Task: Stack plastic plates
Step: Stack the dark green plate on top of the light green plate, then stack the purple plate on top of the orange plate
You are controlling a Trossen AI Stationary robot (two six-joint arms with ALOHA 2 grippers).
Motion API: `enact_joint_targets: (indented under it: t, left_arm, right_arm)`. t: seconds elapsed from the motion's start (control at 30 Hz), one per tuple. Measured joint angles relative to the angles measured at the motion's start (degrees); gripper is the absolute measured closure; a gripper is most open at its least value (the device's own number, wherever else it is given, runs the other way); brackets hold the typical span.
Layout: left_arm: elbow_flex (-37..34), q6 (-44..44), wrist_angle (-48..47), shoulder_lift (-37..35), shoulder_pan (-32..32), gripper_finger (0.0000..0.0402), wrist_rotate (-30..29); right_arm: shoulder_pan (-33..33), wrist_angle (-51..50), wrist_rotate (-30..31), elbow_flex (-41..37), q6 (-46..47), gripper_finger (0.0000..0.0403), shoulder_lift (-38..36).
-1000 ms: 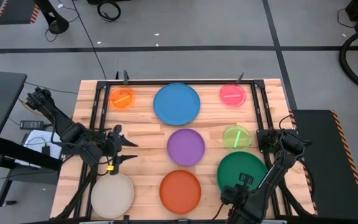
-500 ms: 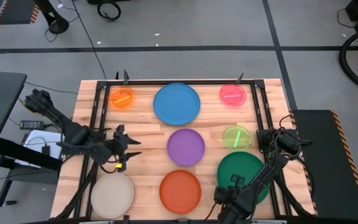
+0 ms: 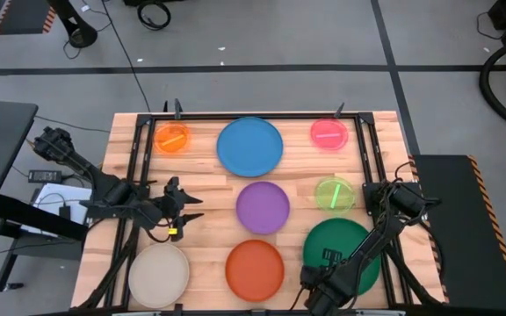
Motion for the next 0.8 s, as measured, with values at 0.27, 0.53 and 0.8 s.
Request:
enact_joint_targets:
  t: [0.27,0.53,0.8]
  left_arm:
    - [0.0,0.9,2.9,0.0,0.4,0.0213,2.5]
    - [0.0,6.2,7.8,1.1,3.4,0.0214,2.3]
    - [0.0,6.2,16.5,7.2,1.5,0.0214,6.7]
  right_arm:
    - [-0.3,-12.3,3.4,4.5,-1.8,0.035,-4.2]
    - [-3.6,-12.1,26.3,4.5,-11.6,0.0347,-11.2]
    - [-8.9,2.6,33.2,2.6,-32.4,0.0303,-12.4]
